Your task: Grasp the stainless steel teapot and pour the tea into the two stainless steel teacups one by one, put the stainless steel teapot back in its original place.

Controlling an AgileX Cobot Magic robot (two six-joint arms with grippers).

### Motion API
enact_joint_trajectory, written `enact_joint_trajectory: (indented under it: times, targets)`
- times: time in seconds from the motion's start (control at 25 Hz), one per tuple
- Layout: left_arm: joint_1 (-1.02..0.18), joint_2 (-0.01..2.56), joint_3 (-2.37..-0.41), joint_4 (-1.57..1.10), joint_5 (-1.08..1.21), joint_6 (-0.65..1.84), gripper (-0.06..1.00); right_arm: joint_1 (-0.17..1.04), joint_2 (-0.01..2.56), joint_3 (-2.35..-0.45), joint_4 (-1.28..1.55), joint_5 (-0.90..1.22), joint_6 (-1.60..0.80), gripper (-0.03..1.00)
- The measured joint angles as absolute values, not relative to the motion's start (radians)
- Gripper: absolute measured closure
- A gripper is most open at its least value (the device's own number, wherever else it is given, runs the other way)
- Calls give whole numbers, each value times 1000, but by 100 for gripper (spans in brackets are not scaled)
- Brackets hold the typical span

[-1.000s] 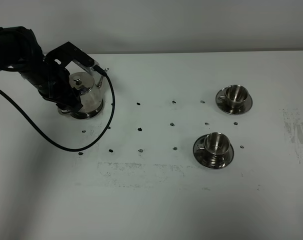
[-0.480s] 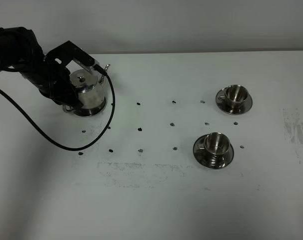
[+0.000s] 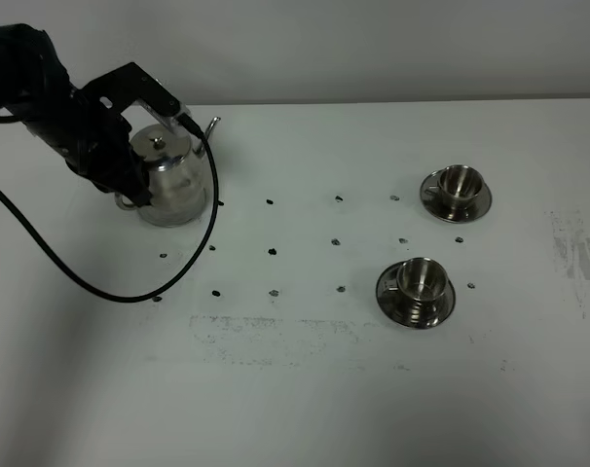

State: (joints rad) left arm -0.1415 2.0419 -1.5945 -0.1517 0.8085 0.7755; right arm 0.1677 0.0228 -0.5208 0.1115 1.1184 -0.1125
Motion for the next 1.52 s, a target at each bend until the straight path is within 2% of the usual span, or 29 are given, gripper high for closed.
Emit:
enact_joint_trajectory:
  times: [0.44,0.6,1.16,1.52]
  targets:
    - [-184,1993,-1642,-142,902,794,75,168,23,-521,111,1118,-113,66]
    - [-241,2071,-1813,-135,941,794,75,168,23,-521,111,1118,-113,66]
    - [-455,2539,-2601,-122,1158,824,75,168,23,-521,111,1118,-113,66]
    - [-507,2582,-2667,-85,1180,955,75,168,23,-521,111,1118,-113,66]
